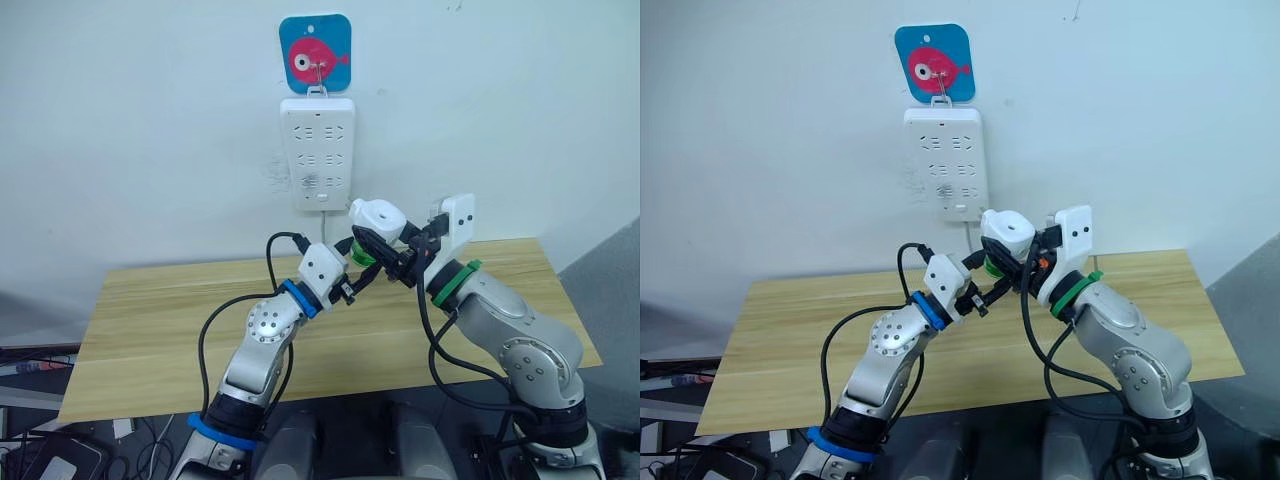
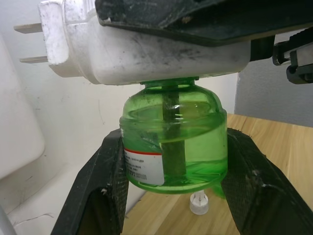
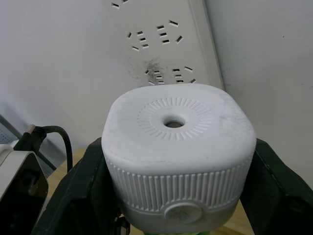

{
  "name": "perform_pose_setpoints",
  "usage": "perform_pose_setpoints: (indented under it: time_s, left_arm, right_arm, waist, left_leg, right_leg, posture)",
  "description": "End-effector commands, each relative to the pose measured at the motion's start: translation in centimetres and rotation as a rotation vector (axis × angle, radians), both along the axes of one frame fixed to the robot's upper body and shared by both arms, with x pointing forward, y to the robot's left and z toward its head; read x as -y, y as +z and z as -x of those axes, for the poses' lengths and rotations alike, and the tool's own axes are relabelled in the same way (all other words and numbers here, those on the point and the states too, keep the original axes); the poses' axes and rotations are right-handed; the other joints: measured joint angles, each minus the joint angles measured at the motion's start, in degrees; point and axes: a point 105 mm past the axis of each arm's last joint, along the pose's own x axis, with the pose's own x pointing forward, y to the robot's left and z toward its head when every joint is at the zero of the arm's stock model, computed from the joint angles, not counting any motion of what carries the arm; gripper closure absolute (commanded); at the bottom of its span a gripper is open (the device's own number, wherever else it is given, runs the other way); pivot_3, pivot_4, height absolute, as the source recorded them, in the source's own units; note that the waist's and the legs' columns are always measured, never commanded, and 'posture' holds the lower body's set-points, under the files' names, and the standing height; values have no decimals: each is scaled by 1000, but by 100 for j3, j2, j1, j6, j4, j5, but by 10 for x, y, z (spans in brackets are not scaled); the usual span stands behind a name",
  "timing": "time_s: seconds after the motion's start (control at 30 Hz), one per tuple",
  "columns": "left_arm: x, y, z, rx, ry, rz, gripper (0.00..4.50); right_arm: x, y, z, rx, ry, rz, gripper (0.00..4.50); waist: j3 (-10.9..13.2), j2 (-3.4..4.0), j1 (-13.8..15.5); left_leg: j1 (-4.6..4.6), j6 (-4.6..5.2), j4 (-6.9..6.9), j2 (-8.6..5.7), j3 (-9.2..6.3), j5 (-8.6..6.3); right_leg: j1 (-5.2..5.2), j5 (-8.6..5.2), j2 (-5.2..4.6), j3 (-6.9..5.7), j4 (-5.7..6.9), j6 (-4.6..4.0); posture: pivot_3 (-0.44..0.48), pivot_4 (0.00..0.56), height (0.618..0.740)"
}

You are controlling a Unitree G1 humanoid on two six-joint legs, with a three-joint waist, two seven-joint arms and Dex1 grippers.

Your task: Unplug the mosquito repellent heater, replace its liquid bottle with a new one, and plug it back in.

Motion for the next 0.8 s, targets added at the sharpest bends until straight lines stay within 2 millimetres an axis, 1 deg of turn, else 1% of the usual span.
perform_pose_setpoints:
  time_s: [0.03, 0.1, 0.17, 0.23, 0.33, 0.47, 0.5, 0.53, 0.6, 0.63, 0.73, 0.8]
  left_arm:
    - [6, 15, 8, 49, -38, 35, 2270]
    - [6, 14, 9, 48, -44, 31, 2270]
    - [3, 15, 9, 42, -55, 24, 1525]
    - [-4, 16, 7, 47, -35, 16, 891]
    - [-18, 13, 12, 62, -29, -27, 7]
    - [-51, 14, 11, 69, 64, -64, 0]
    - [-57, 15, 11, 65, 82, -63, 0]
    - [-68, 19, 9, 73, 125, -64, 0]
    - [-93, 34, 3, 121, 228, -67, 0]
    - [-103, 42, 0, 141, 268, -62, 0]
    - [-118, 61, -14, 169, 333, -37, 0]
    - [-121, 66, -20, 163, 347, -16, 0]
  right_arm:
    - [1, 18, 3, 64, 5, -43, 1516]
    - [1, 18, 2, 64, 3, -40, 1516]
    - [3, 15, 1, 79, -9, 0, 1516]
    - [6, 9, -1, 107, -31, 62, 1516]
    - [14, 2, -6, 117, -84, 76, 1516]
    - [19, -2, -5, 149, -96, 118, 1516]
    - [20, -3, -4, 155, -94, 128, 1516]
    - [20, -3, -3, 160, -89, 142, 1516]
    - [21, 0, 1, 174, -75, 153, 1516]
    - [22, 1, 2, 178, -71, 156, 1516]
    - [27, 3, 1, 185, -80, 170, 1516]
    - [30, 3, 0, 190, -90, 182, 1516]
  waist:
    - [0, 0, 0]
    - [0, 0, 0]
    - [0, 0, 0]
    - [0, 0, 2]
    - [-2, 3, -7]
    - [-6, 11, -20]
    - [-7, 11, -22]
    - [-7, 11, -23]
    - [-8, 11, -8]
    - [-8, 11, -4]
    - [-10, 9, 31]
    - [-20, 6, 47]
  left_leg:
    - [0, 0, 0, 0, 0, 0]
    - [0, 0, 0, 0, 0, 0]
    - [0, 0, 0, 0, 0, 0]
    - [0, 0, 0, -1, -1, 0]
    - [0, 0, -2, 0, 0, 0]
    - [3, 0, -8, 3, 2, 0]
    - [3, 0, -7, 2, 2, 0]
    - [3, 0, -7, 2, 1, 0]
    - [4, 0, -7, 2, 1, 0]
    - [3, 0, -6, 2, -1, 0]
    - [3, -1, -5, 1, 0, 0]
    - [3, -1, -2, -2, -3, 0]
  right_leg:
    - [0, 0, 0, 0, 0, 0]
    - [0, 0, 0, 0, 0, 0]
    - [0, 0, 0, 0, 0, 0]
    - [0, 0, 0, -1, 0, 0]
    - [-1, 0, 1, 0, 0, 0]
    - [-3, -1, 2, 3, -1, -1]
    - [-3, -1, 2, 3, 0, -1]
    - [-3, -1, 2, 3, 0, -1]
    - [-2, -1, 2, 2, 0, -1]
    - [-2, -1, 2, 1, 0, -1]
    - [-1, -1, 2, 0, -1, -1]
    - [3, -1, 1, -2, -1, -1]
  posture:
    - [34, 201, 740]
    - [33, 200, 740]
    - [33, 200, 740]
    - [41, 198, 740]
    - [42, 195, 740]
    - [41, 191, 740]
    - [40, 189, 740]
    - [43, 188, 740]
    - [48, 180, 740]
    - [48, 180, 740]
    - [48, 180, 740]
    - [65, 175, 740]
